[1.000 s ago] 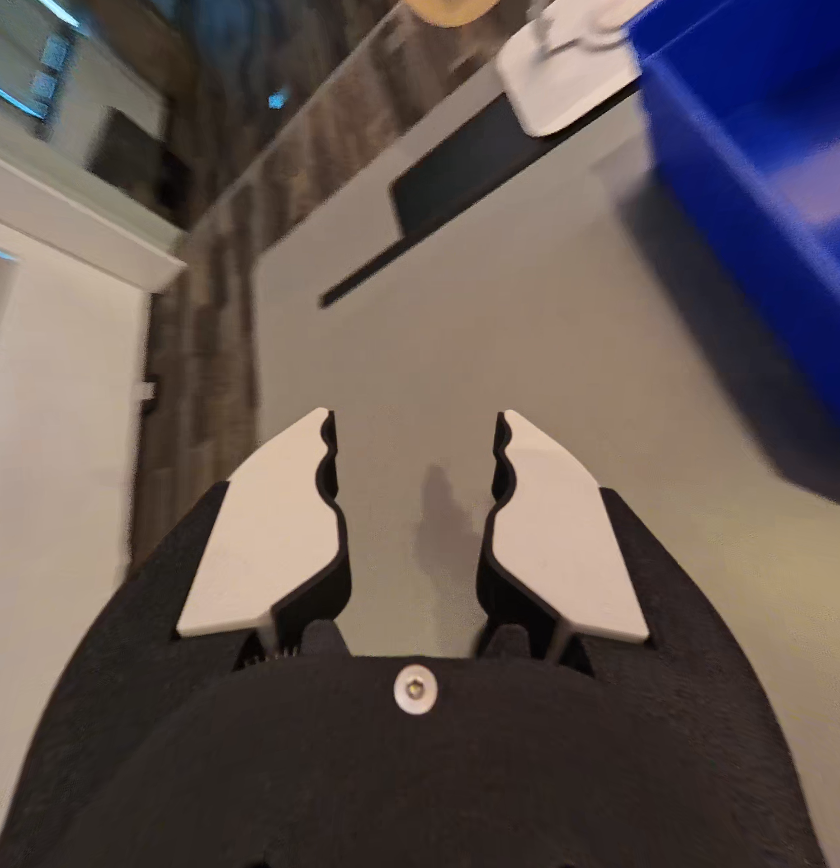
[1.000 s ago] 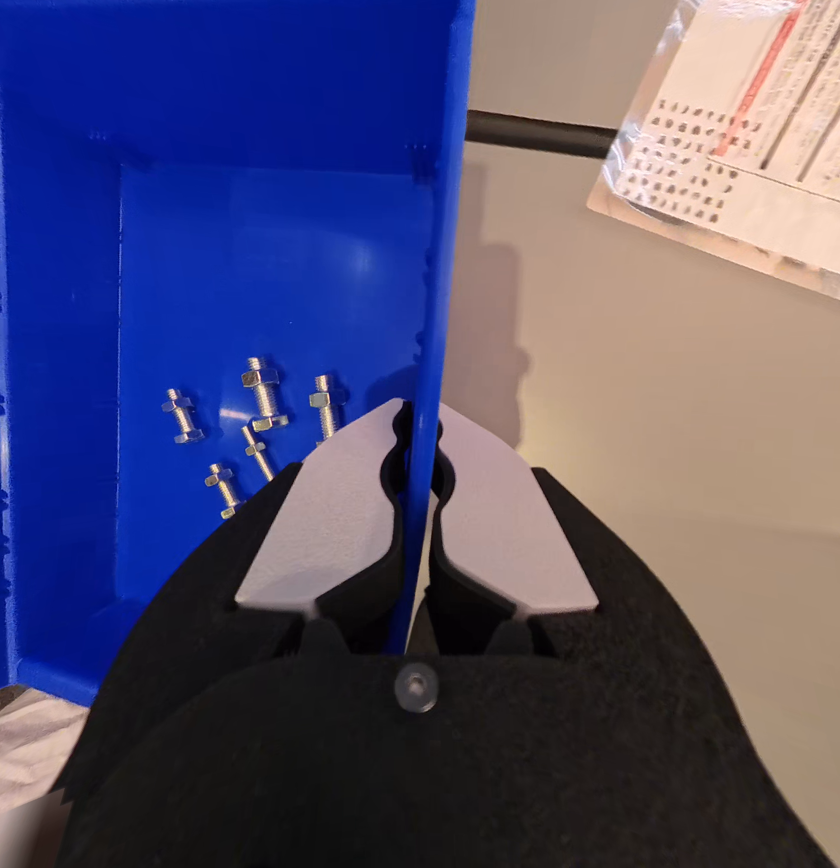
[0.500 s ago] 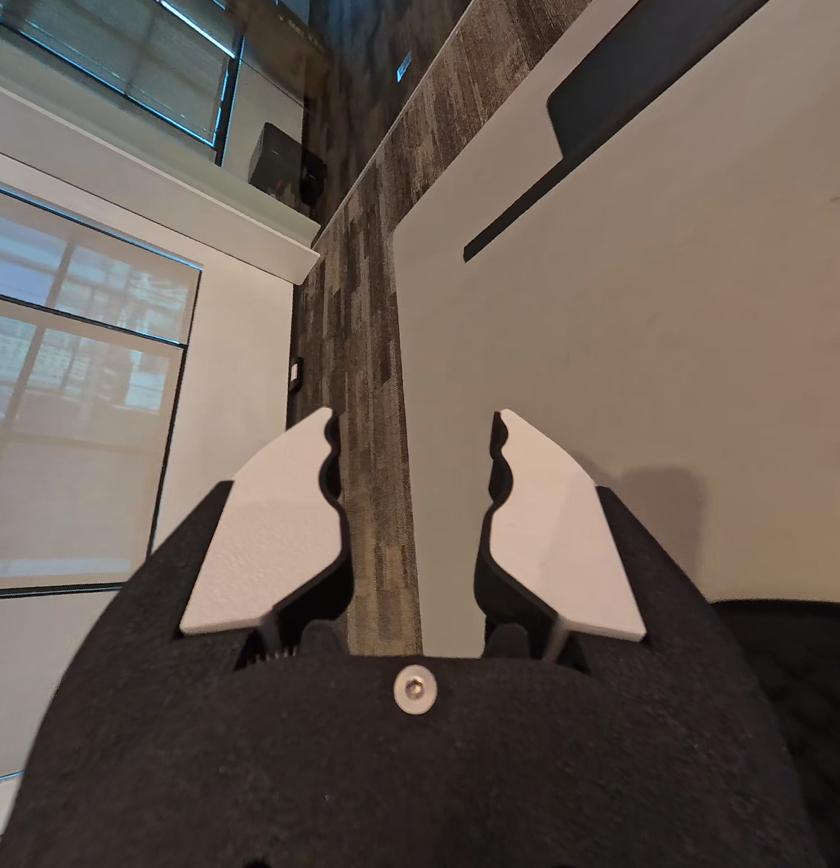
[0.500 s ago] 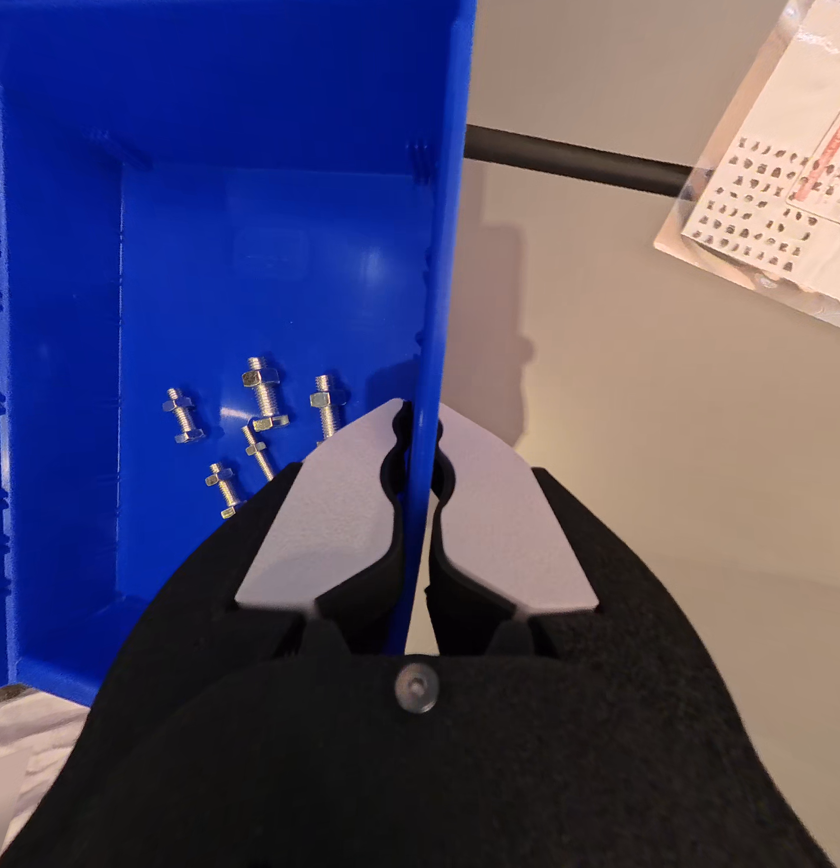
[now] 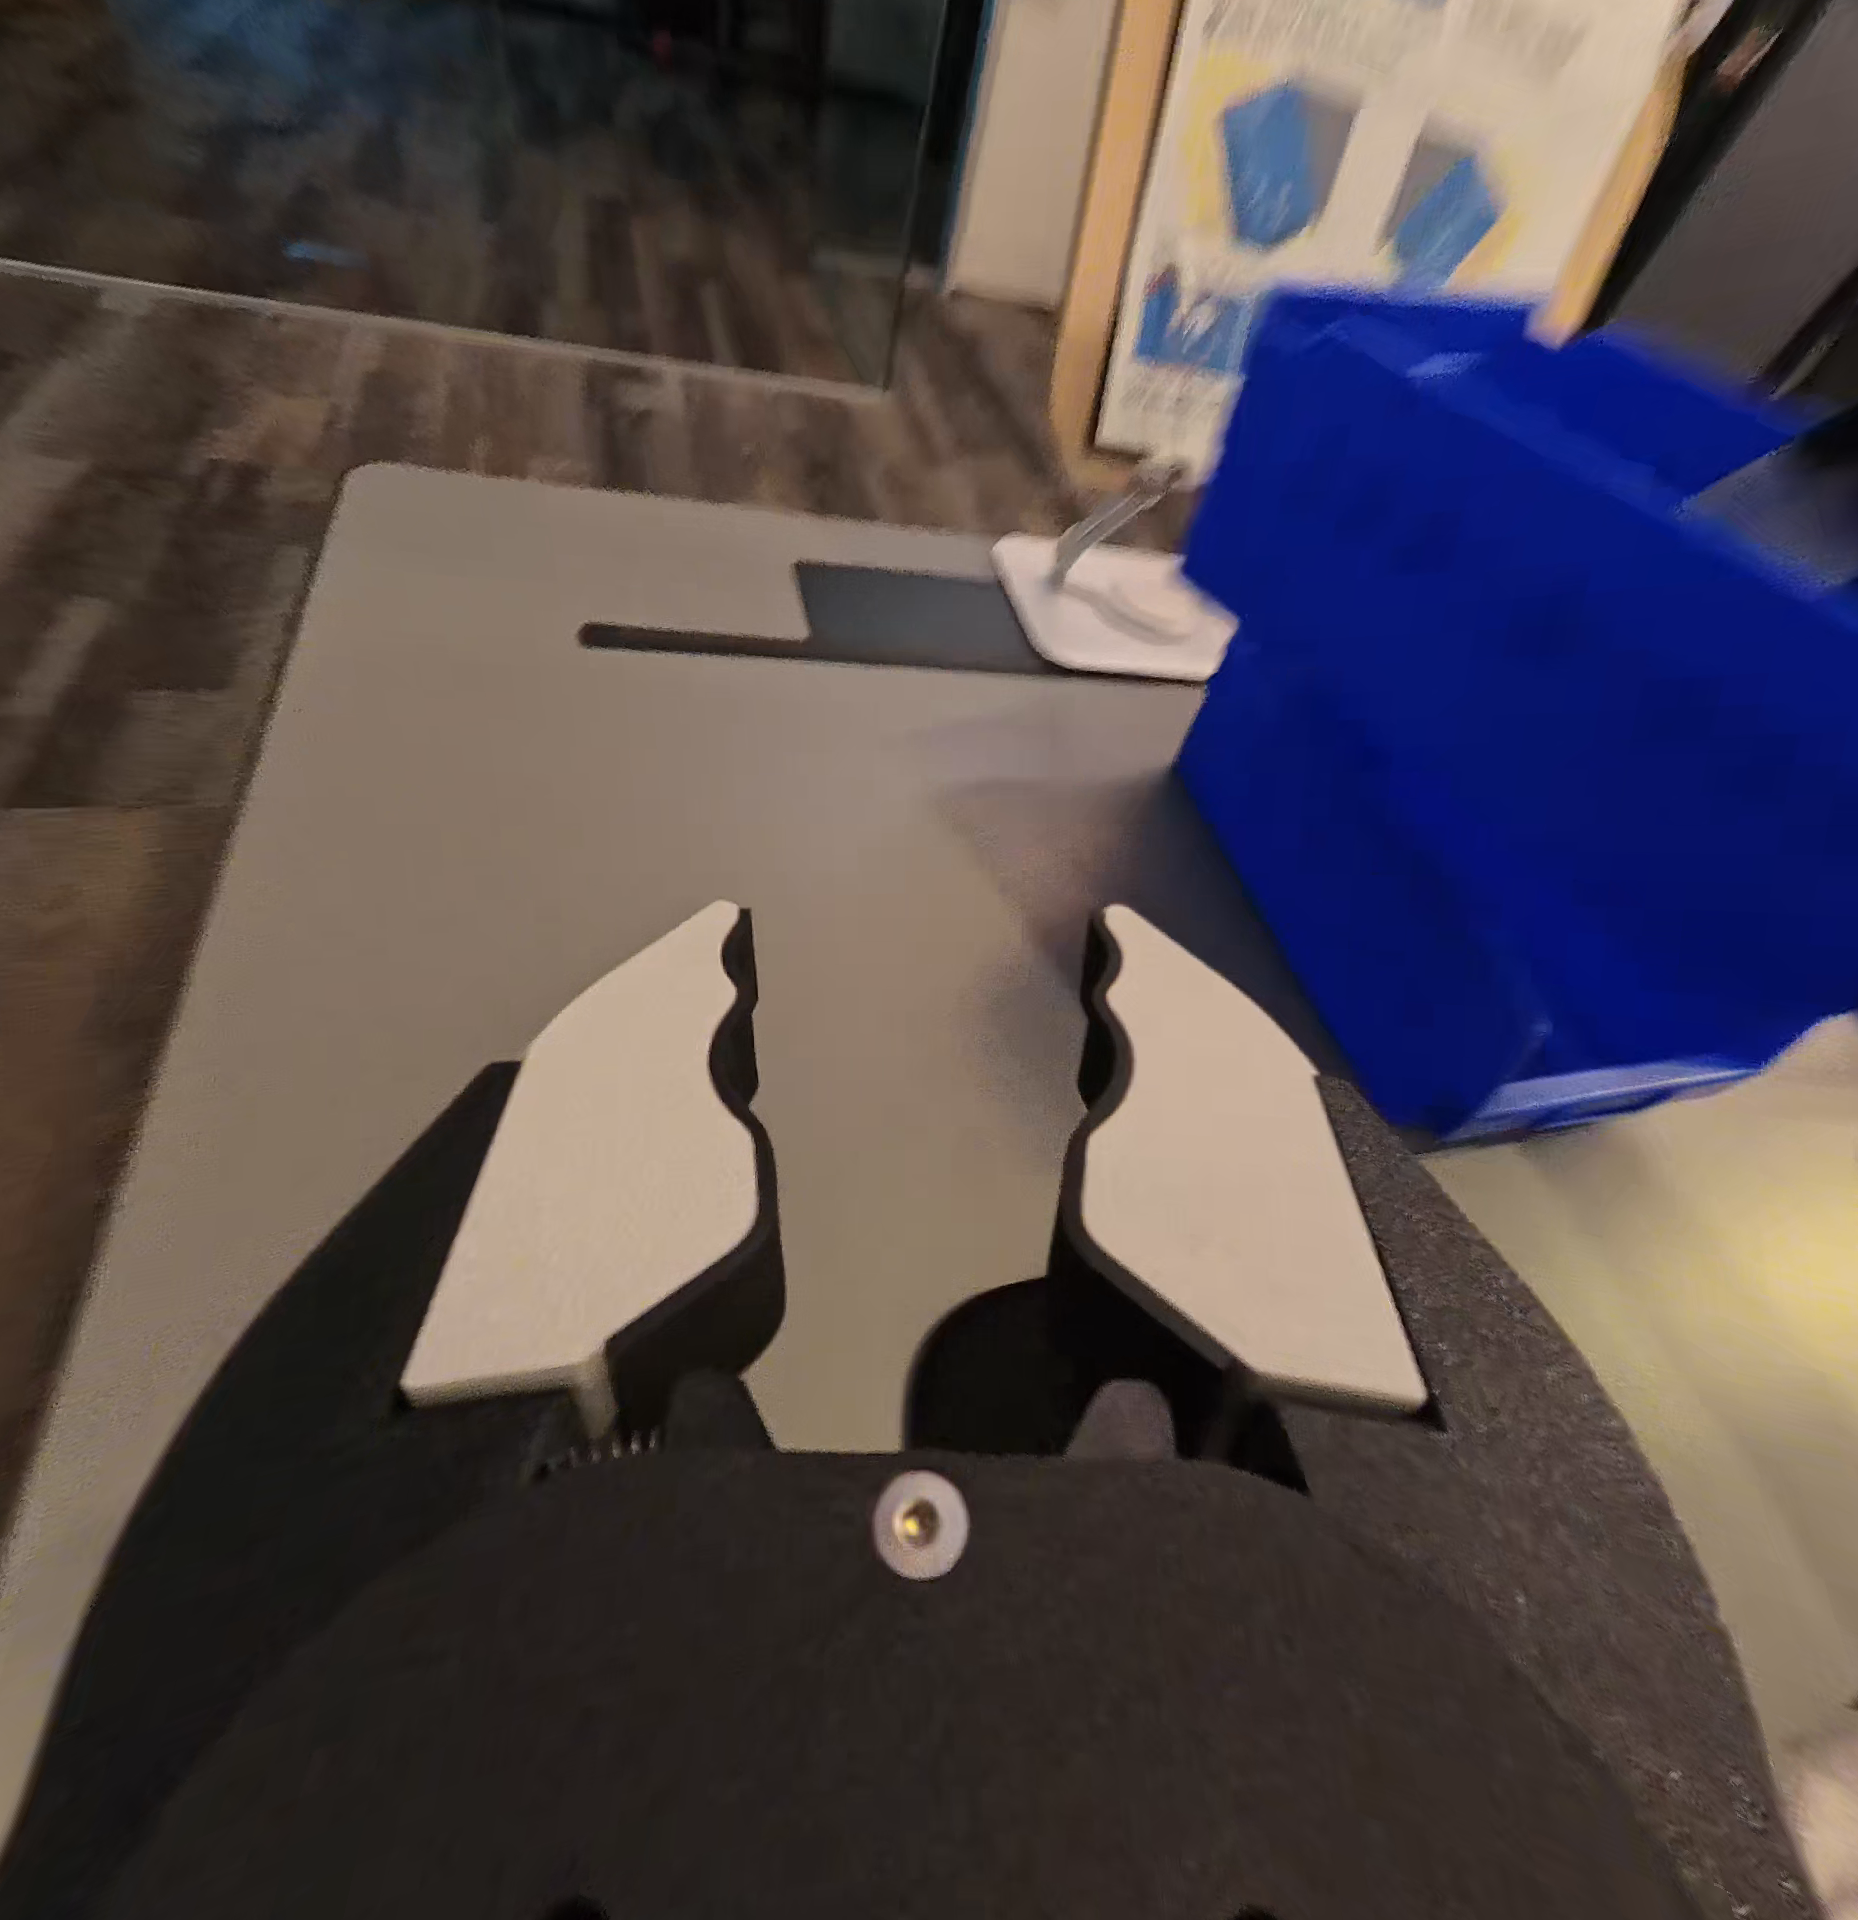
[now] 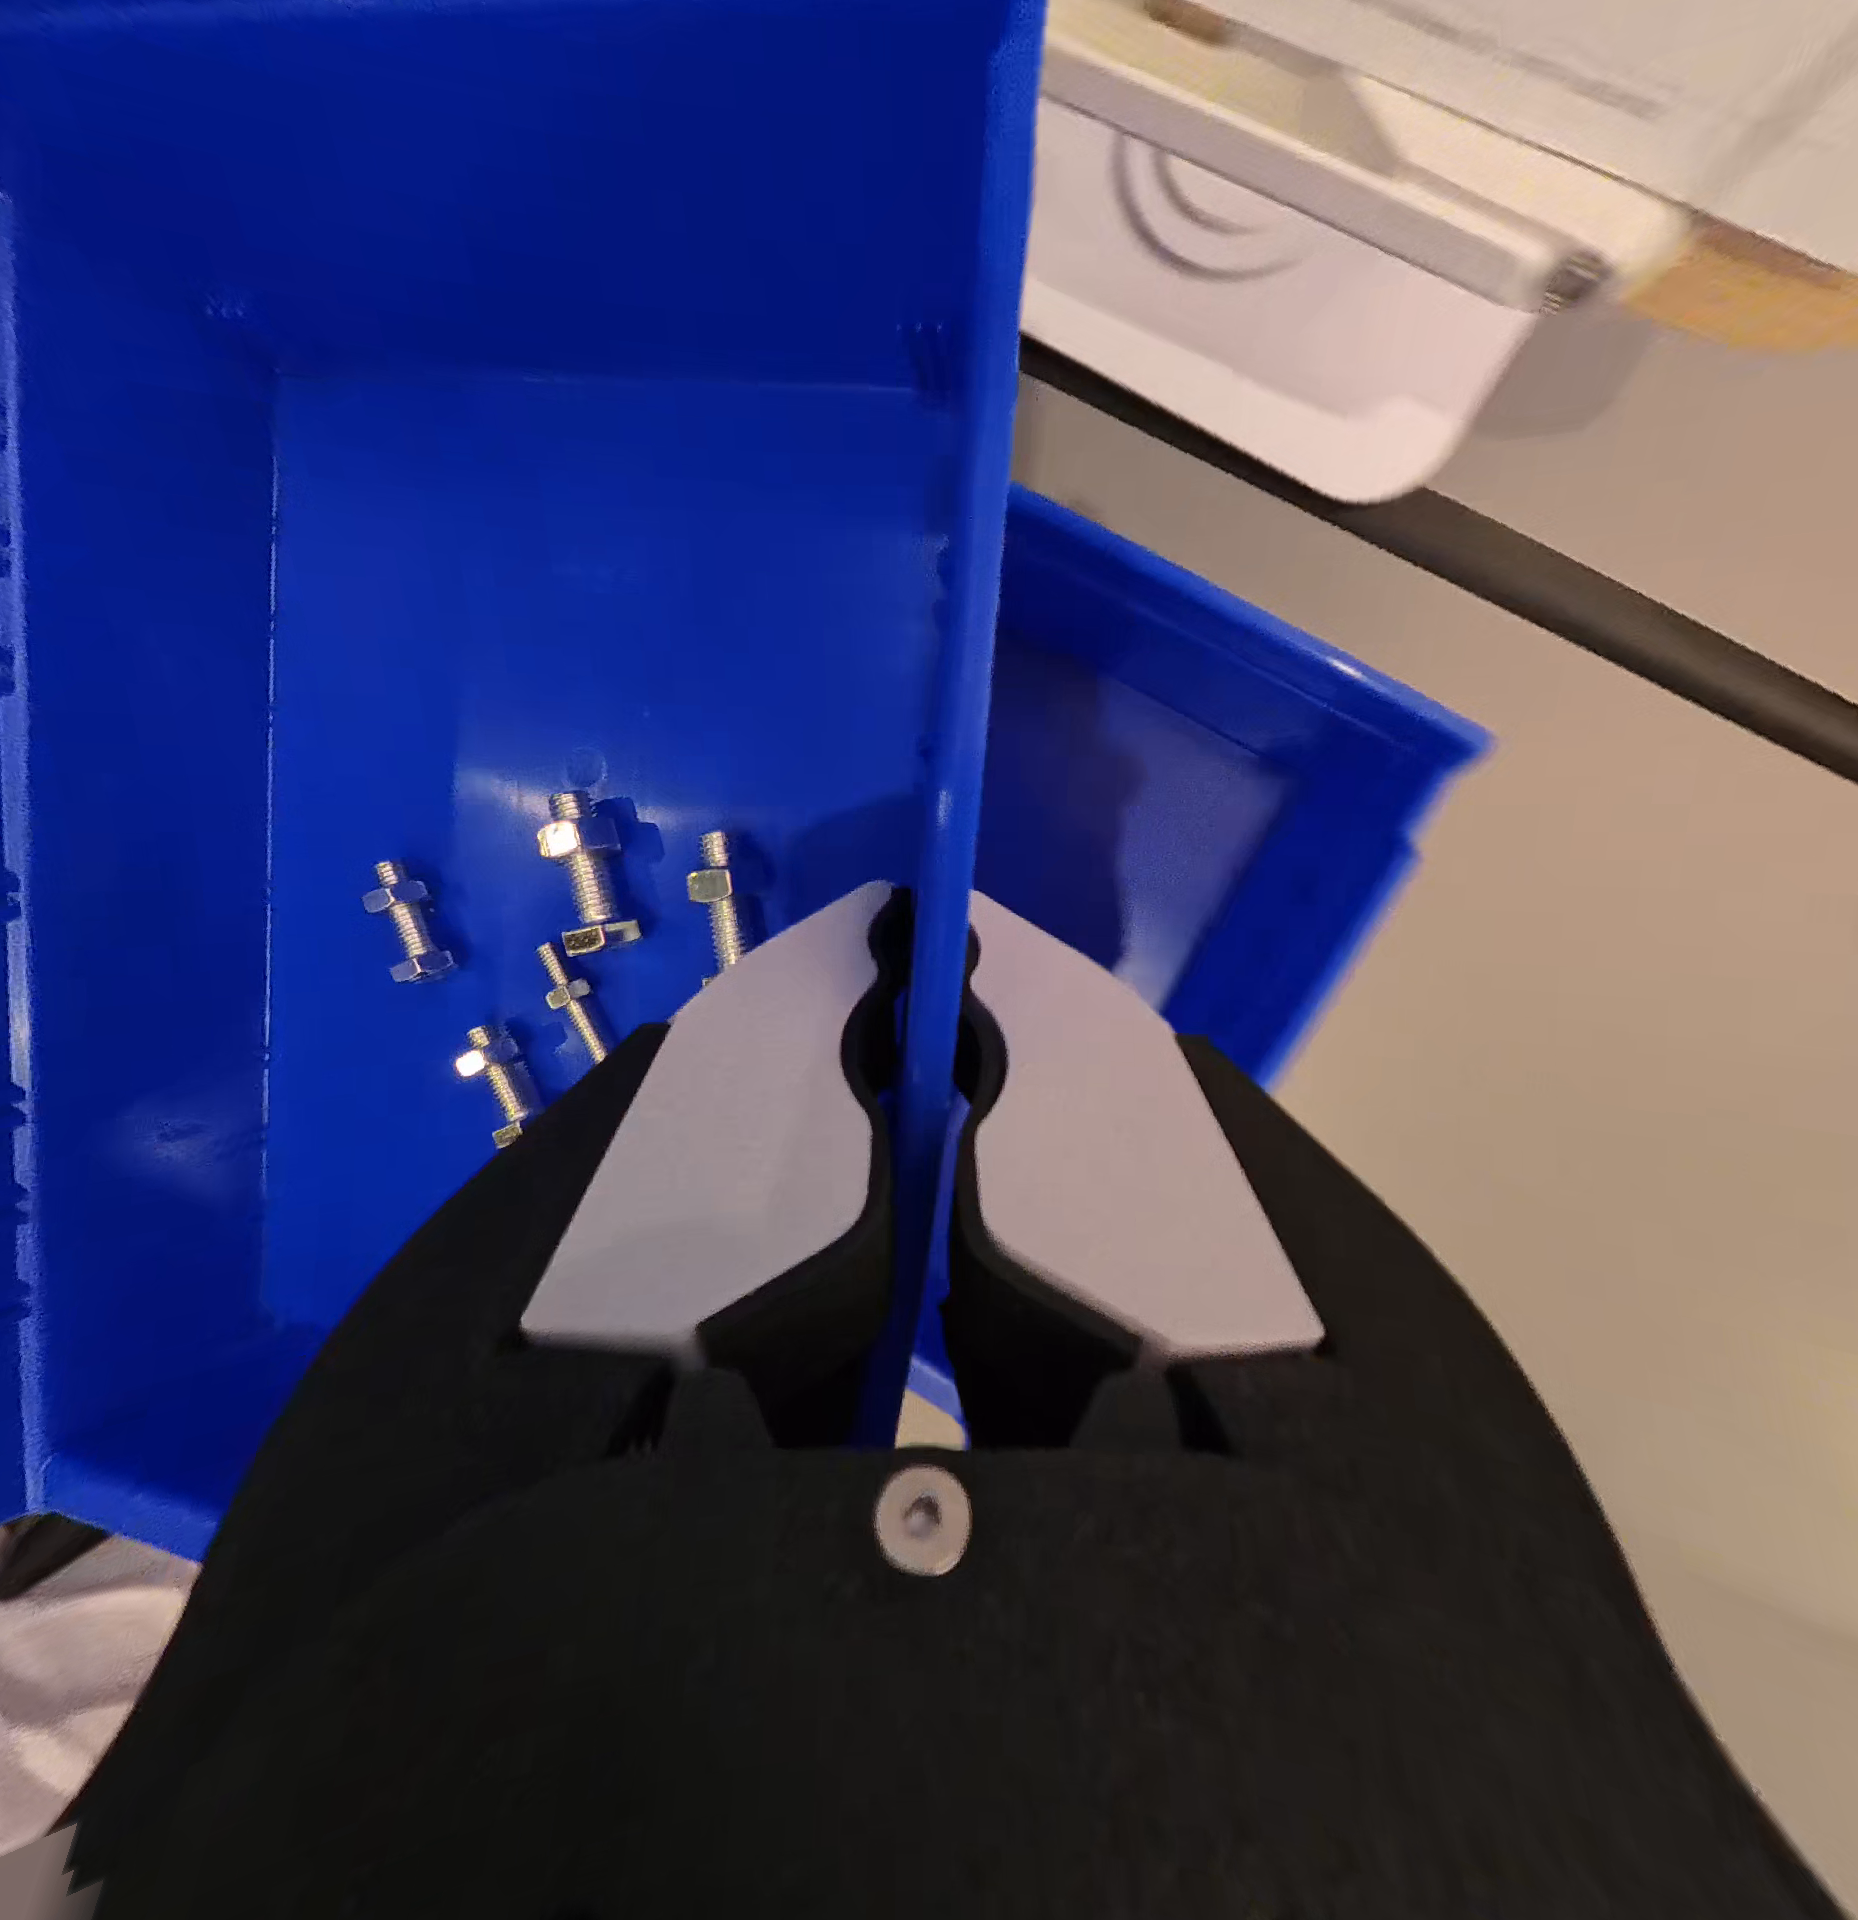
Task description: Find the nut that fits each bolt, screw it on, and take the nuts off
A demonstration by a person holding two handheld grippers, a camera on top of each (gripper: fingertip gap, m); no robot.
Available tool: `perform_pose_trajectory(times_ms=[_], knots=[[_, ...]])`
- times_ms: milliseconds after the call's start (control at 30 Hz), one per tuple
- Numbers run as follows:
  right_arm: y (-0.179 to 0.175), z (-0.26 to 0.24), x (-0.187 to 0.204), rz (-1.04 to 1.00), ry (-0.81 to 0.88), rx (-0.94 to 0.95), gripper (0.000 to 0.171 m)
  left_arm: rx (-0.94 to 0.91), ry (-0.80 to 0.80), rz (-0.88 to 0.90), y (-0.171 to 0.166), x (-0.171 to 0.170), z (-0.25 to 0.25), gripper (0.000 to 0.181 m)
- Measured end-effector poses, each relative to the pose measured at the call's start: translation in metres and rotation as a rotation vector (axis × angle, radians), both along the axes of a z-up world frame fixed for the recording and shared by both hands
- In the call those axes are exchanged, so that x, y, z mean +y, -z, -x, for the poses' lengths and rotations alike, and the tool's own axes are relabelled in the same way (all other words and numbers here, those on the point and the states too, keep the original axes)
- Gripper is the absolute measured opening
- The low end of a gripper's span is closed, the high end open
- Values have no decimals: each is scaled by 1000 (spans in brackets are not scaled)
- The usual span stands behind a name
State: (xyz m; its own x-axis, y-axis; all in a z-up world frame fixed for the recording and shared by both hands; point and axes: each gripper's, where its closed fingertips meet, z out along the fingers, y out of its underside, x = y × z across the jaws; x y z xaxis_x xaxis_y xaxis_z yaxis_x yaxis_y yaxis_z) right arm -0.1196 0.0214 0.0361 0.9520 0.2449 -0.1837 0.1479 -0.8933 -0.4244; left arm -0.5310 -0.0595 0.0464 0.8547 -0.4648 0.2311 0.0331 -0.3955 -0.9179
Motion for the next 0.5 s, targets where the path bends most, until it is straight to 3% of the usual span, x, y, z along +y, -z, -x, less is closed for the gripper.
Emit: perform_pose_trajectory(times_ms=[100, 333, 433, 467, 500], knots=[[9, 54, 17, -19, -56, 20, 6, -96, 40, -28, -4, -21, -8, 60], [22, 166, 43, -28, -167, 66, 6, -38, 114, -19, 8, -51, -47, 82], [32, 201, 53, -36, -193, 73, 6, -9, 96, -42, 6, -54, -47, 84], [37, 211, 56, -34, -212, 73, 7, 6, 80, -47, 6, -54, -43, 73], [42, 219, 56, -21, -228, 80, 7, 25, 51, -60, 7, -53, -36, 75]])
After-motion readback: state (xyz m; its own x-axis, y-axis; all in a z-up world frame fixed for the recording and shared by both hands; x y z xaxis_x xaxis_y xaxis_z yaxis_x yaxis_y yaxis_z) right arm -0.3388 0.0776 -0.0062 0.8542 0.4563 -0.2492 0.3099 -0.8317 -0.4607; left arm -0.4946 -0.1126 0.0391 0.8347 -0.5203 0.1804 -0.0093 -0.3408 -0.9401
